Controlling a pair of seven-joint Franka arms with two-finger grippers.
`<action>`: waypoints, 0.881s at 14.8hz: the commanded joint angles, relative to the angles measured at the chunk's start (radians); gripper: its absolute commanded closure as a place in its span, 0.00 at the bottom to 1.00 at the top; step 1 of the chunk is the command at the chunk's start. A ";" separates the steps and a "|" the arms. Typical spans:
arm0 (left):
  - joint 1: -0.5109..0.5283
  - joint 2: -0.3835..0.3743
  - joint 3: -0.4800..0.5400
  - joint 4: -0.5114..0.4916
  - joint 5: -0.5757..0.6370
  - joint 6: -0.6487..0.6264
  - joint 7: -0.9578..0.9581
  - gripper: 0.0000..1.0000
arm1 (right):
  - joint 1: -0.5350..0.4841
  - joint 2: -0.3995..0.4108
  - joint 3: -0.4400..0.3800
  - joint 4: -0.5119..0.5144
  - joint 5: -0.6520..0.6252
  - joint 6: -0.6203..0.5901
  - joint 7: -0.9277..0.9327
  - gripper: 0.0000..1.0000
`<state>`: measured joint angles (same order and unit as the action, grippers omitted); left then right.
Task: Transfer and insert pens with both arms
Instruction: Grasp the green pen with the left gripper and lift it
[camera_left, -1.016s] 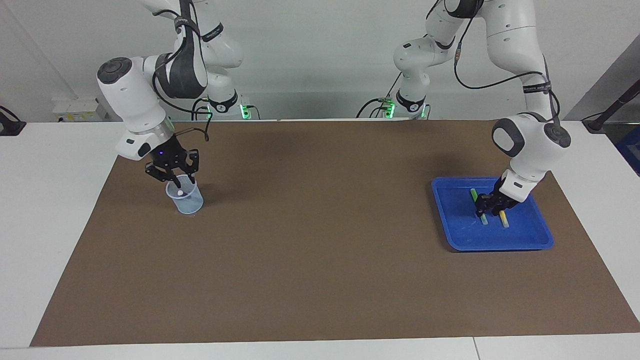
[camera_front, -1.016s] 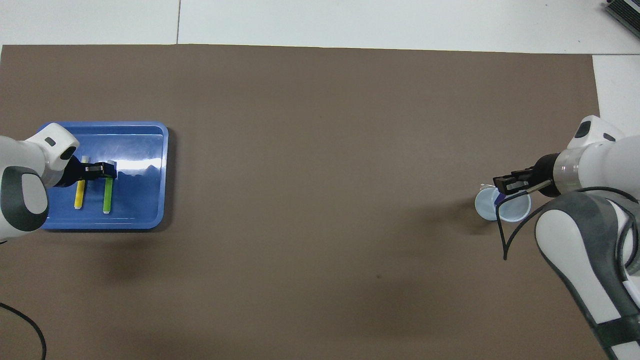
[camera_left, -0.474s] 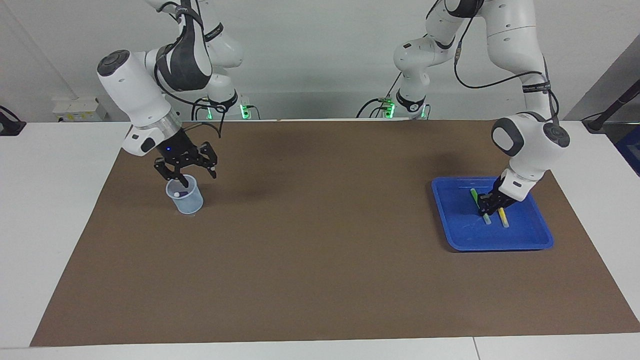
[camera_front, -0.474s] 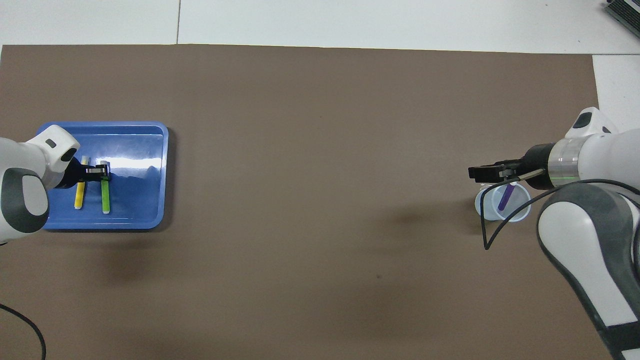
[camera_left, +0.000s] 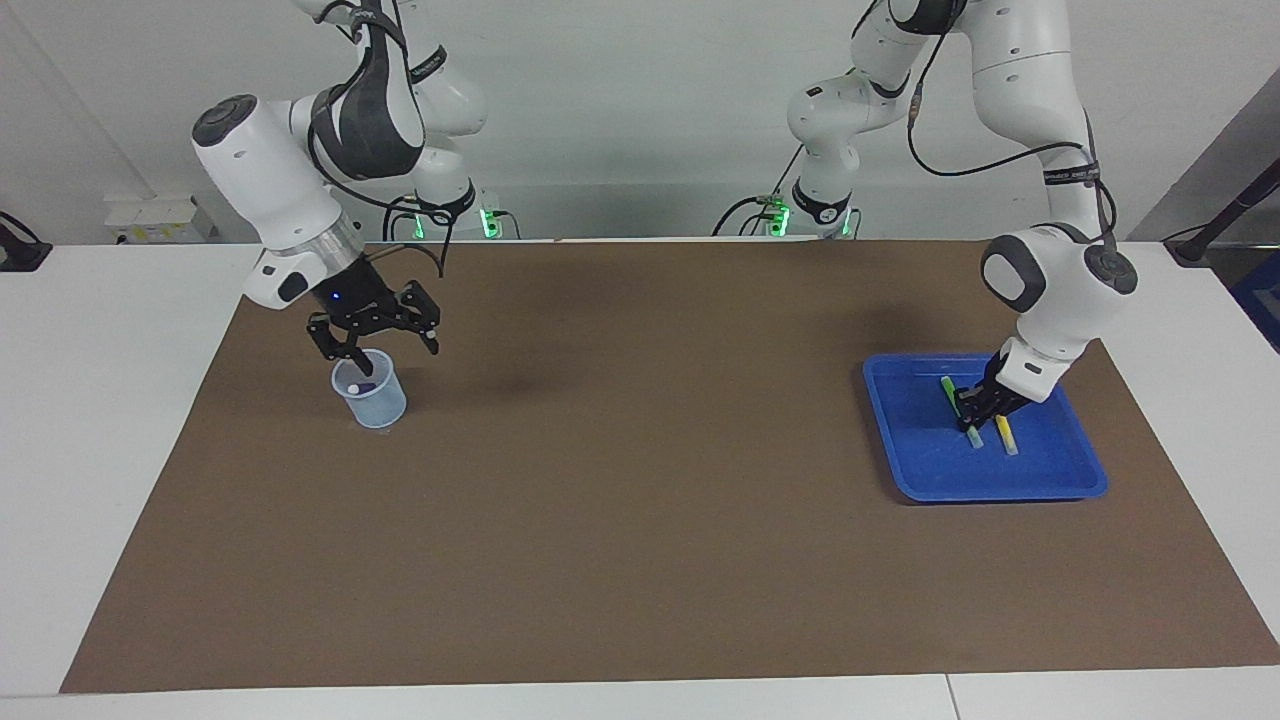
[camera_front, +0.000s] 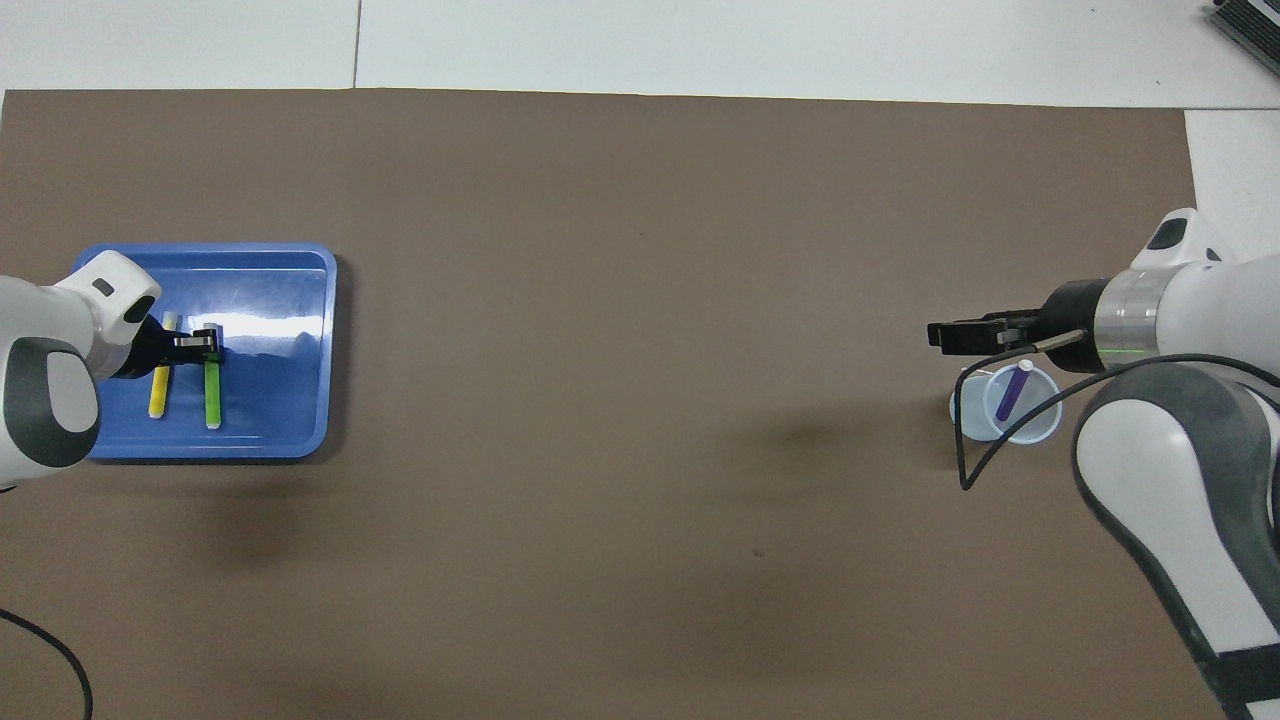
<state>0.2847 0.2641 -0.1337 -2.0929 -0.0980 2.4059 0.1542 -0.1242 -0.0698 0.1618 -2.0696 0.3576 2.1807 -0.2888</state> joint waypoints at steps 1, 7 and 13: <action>-0.016 -0.012 0.000 0.054 0.020 -0.134 -0.120 1.00 | -0.006 0.007 0.010 0.011 0.060 0.008 0.017 0.00; -0.064 -0.045 -0.013 0.275 0.003 -0.467 -0.457 1.00 | -0.005 0.007 0.012 0.011 0.058 0.013 0.020 0.00; -0.091 -0.138 -0.030 0.289 -0.212 -0.562 -0.838 1.00 | 0.031 0.010 0.013 0.031 0.176 0.050 0.126 0.00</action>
<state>0.2137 0.1624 -0.1707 -1.8005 -0.2657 1.8894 -0.5624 -0.0939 -0.0695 0.1675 -2.0632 0.4871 2.2222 -0.2313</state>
